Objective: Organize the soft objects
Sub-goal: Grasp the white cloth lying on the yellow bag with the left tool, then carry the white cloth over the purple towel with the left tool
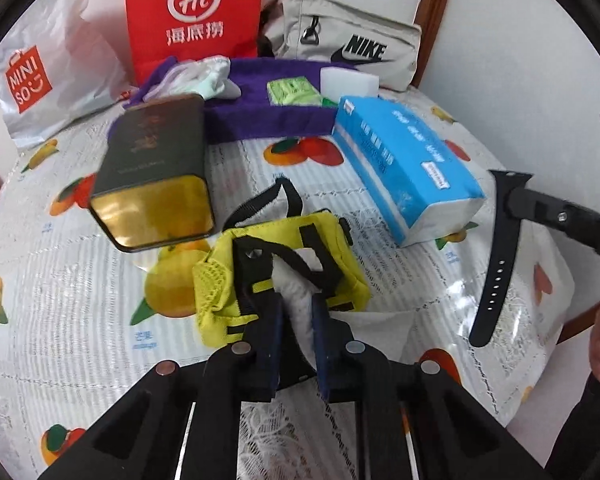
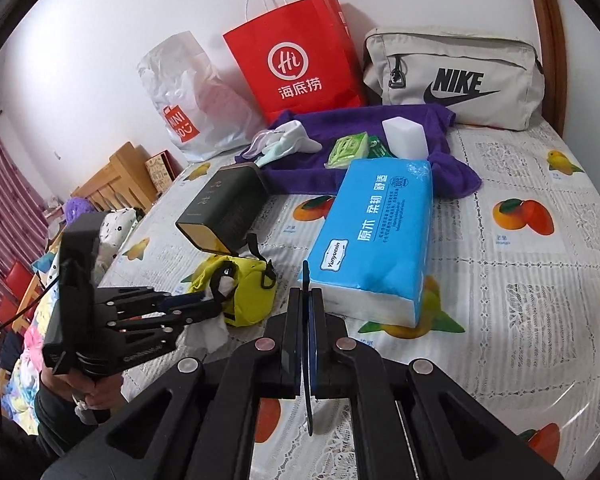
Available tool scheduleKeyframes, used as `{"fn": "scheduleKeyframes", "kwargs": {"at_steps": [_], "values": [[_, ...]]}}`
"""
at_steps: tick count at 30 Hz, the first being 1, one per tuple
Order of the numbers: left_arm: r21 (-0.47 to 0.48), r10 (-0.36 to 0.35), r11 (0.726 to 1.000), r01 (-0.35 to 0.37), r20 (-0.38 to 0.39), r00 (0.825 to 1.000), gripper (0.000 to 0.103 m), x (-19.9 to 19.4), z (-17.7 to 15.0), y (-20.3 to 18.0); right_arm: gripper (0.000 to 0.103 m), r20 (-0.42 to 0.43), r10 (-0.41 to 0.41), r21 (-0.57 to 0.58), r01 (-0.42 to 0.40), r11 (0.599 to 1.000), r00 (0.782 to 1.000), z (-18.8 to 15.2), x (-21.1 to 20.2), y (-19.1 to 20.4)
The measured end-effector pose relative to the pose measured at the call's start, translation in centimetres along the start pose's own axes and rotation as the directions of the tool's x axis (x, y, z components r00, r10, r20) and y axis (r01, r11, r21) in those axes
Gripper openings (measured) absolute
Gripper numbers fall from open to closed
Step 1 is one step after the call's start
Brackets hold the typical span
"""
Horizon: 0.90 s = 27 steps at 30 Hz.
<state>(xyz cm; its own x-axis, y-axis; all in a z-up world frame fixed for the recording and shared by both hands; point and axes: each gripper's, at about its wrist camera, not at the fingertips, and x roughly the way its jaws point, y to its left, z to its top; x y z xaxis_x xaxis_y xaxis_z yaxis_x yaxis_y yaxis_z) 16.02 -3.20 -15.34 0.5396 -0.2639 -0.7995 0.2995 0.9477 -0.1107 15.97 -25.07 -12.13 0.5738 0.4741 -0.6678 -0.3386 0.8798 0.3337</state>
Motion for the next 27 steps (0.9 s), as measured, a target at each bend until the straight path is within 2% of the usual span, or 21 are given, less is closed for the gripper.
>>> {"fn": "scheduleKeyframes", "kwargs": {"at_steps": [5,14,17,27], "values": [[-0.050,-0.033,0.998,0.034,0.022,0.999,0.014,-1.6,-0.3,1.2,0.003,0.008,0.000,0.001,0.000,1.000,1.000,-0.1,-0.4,0.3],[-0.165,0.039,0.986,-0.030,0.052,0.998,0.014,-3.5,-0.8,4.7,0.003,0.036,-0.013,0.015,0.013,1.000,0.999,0.1,-1.9,0.4],[-0.197,0.036,0.980,-0.022,0.067,0.997,0.014,-4.0,-0.6,5.7,0.003,0.043,-0.023,0.017,0.023,1.000,0.999,0.6,-2.2,0.3],[-0.214,0.026,0.977,-0.005,0.099,0.995,0.014,-5.5,1.8,6.5,0.003,0.076,-0.037,-0.005,0.038,0.999,0.996,3.4,-3.3,0.9]]}}
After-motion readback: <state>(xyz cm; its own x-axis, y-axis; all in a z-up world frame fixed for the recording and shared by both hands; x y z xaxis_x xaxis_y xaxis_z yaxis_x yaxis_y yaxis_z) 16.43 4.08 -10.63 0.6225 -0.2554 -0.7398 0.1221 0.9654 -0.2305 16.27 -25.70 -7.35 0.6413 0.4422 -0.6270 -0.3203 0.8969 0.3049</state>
